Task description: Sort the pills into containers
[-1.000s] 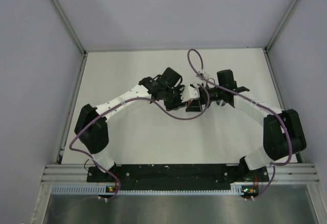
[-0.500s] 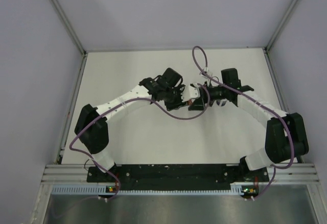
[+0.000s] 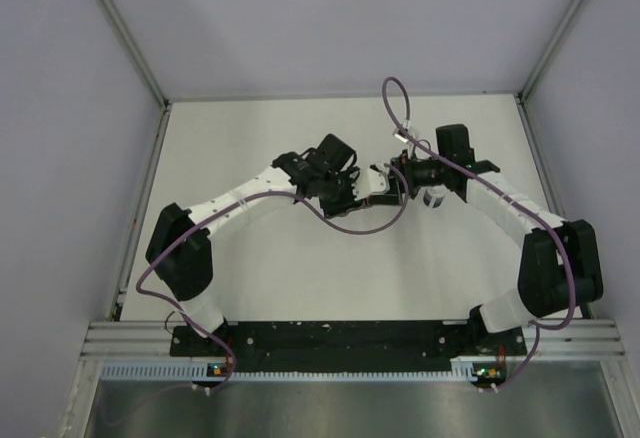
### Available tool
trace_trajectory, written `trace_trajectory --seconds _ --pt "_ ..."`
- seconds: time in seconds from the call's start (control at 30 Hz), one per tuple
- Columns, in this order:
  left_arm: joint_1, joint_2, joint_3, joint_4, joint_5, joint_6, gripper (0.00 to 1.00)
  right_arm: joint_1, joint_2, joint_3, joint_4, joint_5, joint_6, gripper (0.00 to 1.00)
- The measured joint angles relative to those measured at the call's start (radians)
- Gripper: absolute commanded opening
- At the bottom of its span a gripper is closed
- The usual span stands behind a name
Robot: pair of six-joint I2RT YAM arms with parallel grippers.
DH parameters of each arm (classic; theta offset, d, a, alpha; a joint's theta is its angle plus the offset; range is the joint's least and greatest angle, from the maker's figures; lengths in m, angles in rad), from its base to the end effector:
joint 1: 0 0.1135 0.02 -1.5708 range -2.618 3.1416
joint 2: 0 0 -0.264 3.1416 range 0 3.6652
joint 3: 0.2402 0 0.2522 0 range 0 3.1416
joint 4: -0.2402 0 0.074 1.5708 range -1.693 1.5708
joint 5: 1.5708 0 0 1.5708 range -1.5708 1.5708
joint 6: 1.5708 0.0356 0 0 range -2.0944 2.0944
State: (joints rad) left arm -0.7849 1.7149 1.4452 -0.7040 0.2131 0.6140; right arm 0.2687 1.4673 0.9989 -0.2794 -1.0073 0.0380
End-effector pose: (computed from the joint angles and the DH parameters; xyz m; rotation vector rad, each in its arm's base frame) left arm 0.2573 -0.2677 0.2774 1.7023 1.8932 -0.3380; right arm 0.2876 0.1104 0.2558 -0.7624 2.0798 1.3165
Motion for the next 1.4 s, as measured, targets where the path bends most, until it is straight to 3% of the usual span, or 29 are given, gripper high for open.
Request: trace_trajectory --seconds 0.87,1.4 --pt "-0.024 0.007 0.000 -0.003 -0.013 -0.022 0.00 0.016 0.140 0.019 0.085 0.008 0.098 0.66" --pt "-0.029 0.012 0.000 0.008 -0.030 -0.041 0.00 0.022 0.144 0.008 0.114 -0.036 0.105 0.55"
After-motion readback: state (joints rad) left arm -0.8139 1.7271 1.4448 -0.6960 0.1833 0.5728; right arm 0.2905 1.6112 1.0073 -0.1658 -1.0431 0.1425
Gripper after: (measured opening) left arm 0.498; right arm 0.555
